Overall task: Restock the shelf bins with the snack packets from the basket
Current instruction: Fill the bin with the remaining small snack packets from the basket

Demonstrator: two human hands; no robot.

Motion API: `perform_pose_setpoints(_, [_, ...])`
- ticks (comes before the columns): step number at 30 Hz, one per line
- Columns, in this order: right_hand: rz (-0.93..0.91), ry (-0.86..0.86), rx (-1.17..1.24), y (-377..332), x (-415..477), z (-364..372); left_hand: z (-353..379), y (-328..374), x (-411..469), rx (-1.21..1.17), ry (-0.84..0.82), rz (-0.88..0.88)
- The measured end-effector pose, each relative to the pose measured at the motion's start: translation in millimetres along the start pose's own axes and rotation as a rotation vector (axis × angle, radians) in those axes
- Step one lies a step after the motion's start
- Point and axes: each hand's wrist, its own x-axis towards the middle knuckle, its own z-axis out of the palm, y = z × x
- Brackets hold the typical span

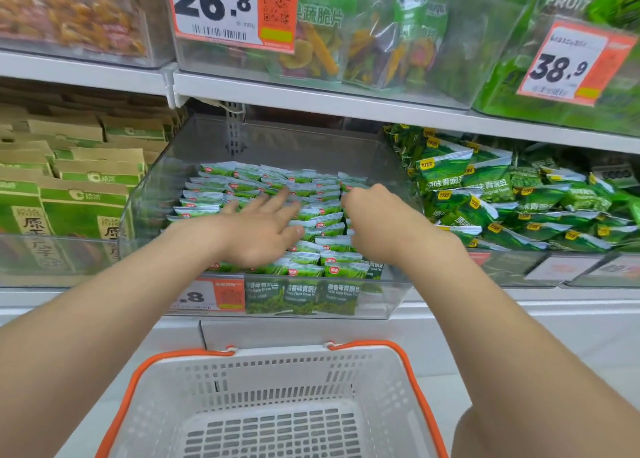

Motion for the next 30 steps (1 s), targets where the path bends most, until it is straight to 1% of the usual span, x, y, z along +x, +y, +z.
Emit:
perform_pose_setpoints(1, [-0.006, -0.051, 0.061, -1, 0, 2, -2, -5, -1, 0.027, 0.063, -0.031])
perform_pose_setpoints(2, [0.005, -0.171, 0.121, -3, 1, 7, -2, -11, -1, 0.065, 0.115, -0.078])
perform_pose_setpoints(3, [0.007, -0.279, 0.177, -5, 3, 15, -1, -16, -1, 0.095, 0.131, -0.130])
perform_pose_setpoints(4, [-0.003, -0.338, 0.166, -7, 7, 26, 1, -21, -1, 0.105, 0.106, -0.177])
perform_pose_setpoints(5, [-0.010, -0.358, 0.147, -8, 13, 36, 4, -25, 0, 0.098, 0.063, -0.210])
perform_pose_setpoints(7, [-0.016, -0.338, 0.112, -3, 28, 50, 11, -27, 3, 0.082, 0.021, -0.229])
perform_pose_setpoints(10, [-0.038, -0.270, 0.137, 1, 43, 54, 14, -23, 5, 0.045, 0.023, -0.220])
perform_pose_setpoints(12, [-0.050, -0.275, 0.146, 2, 48, 55, 12, -23, 5, 0.005, 0.029, -0.212])
perform_pose_setpoints(15, [-0.053, -0.279, 0.163, 5, 51, 55, 2, -24, -3, -0.048, 0.095, -0.165])
perform_pose_setpoints(17, [-0.041, -0.225, 0.180, 3, 51, 50, -4, -25, -11, -0.026, 0.127, -0.115])
perform_pose_setpoints(18, [-0.032, -0.179, 0.176, 0, 51, 47, -6, -25, -15, 0.011, 0.098, -0.109])
perform_pose_setpoints(20, [-0.037, -0.120, 0.169, -12, 52, 42, -7, -27, -22, 0.069, -0.067, -0.122])
perform_pose_setpoints(22, [-0.075, -0.150, 0.166, -24, 53, 46, -7, -30, -23, 0.078, -0.195, -0.116])
perform_pose_setpoints(23, [-0.088, -0.180, 0.168, -26, 56, 50, -7, -33, -20, 0.082, -0.209, -0.107])
perform_pose_setpoints(28, [-0.076, -0.236, 0.189, -21, 67, 59, 3, -36, -3, 0.106, -0.107, -0.133])
perform_pose_setpoints(30, [-0.085, -0.239, 0.288, -20, 66, 54, 7, -36, 0, 0.110, -0.107, -0.140])
